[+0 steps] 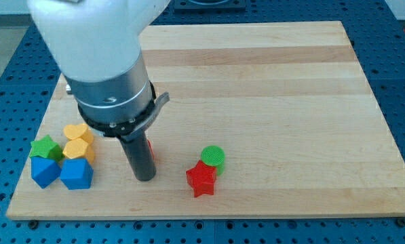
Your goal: Place the green circle at the top right of the red circle
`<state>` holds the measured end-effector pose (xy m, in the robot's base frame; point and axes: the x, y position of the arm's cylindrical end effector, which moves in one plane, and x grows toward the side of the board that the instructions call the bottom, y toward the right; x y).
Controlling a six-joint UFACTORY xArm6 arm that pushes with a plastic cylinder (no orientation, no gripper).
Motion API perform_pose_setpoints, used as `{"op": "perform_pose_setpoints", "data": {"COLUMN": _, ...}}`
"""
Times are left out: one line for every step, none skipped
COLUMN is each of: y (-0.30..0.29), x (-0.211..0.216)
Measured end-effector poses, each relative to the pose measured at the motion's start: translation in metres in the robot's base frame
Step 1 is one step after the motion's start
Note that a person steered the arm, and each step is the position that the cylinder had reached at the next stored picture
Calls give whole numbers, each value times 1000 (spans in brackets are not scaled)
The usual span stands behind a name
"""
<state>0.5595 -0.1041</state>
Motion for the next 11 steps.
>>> {"op": "perform_pose_setpoints", "data": {"y": 0, "x": 31}}
{"op": "perform_pose_setpoints", "data": {"y": 3, "x": 60}}
{"op": "perform_pose_setpoints", "data": {"y": 60, "x": 59}}
{"op": "perform_pose_setpoints", "data": {"y": 118, "x": 56}}
{"op": "perform_pose_setpoints", "data": {"y": 136, "x": 35}}
{"op": "perform_pose_setpoints", "data": {"y": 125, "x": 18}}
{"op": "perform_pose_setpoints", "data": {"y": 120, "x": 15}}
{"op": "perform_pose_setpoints", "data": {"y": 117, "x": -23}}
{"op": "perform_pose_setpoints", "data": {"y": 117, "x": -33}}
{"op": "perform_pose_setpoints", "data": {"y": 95, "x": -46}}
{"op": "perform_pose_setpoints", "data": {"y": 60, "x": -51}}
